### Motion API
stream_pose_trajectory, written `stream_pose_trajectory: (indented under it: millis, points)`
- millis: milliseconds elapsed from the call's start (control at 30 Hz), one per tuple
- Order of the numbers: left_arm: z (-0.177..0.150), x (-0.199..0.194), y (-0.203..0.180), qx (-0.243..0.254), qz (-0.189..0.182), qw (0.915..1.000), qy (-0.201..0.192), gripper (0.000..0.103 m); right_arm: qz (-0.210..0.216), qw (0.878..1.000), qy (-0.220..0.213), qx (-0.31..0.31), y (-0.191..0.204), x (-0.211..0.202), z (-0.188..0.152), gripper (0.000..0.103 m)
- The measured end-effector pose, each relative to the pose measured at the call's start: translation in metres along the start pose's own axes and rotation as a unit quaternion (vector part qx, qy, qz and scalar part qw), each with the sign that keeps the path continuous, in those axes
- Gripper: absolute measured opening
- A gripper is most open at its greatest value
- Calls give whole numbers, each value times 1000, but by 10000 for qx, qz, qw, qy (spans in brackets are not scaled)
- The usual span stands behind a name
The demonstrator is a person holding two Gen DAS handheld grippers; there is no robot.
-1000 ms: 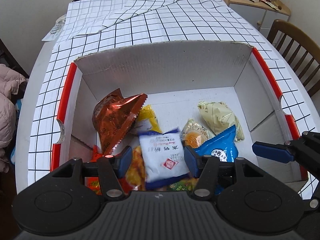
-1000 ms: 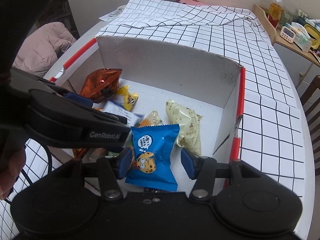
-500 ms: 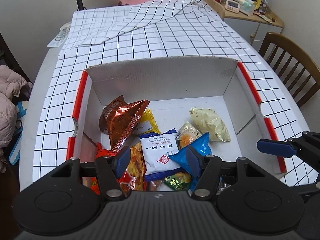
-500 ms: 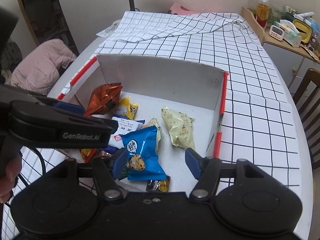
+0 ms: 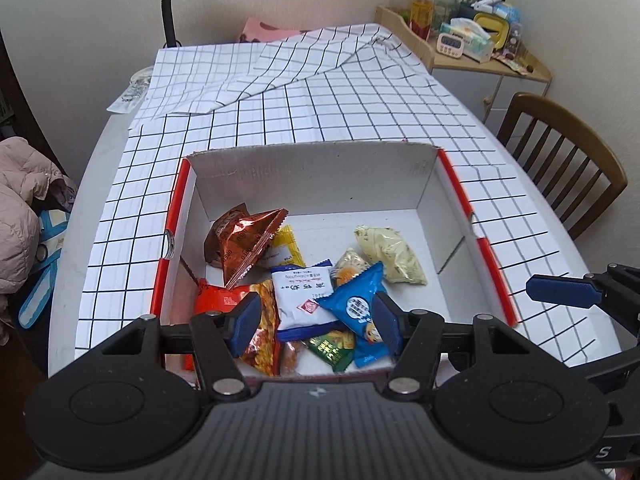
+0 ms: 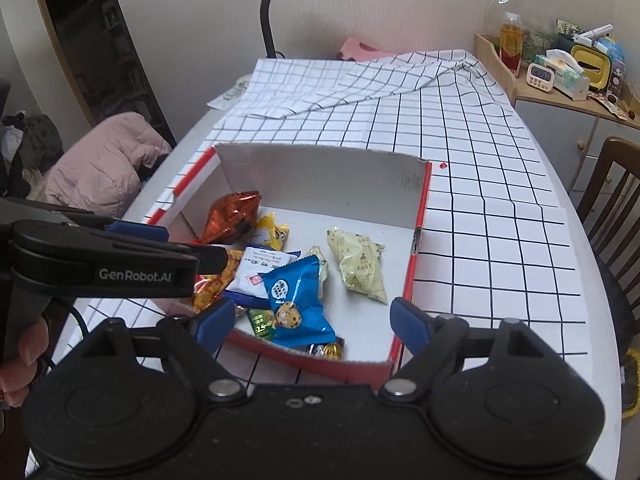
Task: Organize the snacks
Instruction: 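Withdraw both tools from the box toward the light-blue packet and purple candy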
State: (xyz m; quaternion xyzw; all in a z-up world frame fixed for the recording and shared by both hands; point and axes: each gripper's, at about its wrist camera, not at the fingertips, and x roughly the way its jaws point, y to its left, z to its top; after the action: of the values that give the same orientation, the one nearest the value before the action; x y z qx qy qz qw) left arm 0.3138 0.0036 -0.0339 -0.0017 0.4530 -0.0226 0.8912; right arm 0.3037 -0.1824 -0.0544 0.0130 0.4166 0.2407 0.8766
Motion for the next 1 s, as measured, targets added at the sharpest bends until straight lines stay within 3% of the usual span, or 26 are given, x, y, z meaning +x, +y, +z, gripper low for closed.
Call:
stream_pose_trajectory:
  millis: [200,567,700,1000]
  points:
    - [-11,-23,-4,-43,-113,9998,-147,67,63,9996,-271,-46,0,-26,-11,94]
    - [-41,-55,-1,-226,-193,9989,-367,75,178,9978,-621,-177,5,-61,-32,101]
    - [-53,-64,4,-309,-205,9984,-419,84,235,9971,-664,-300,10,-67,-40,102]
    - [-83,-77,26,-717,-174,9964,-420,85,389,9963,-604,-480,22,-70,-63,102]
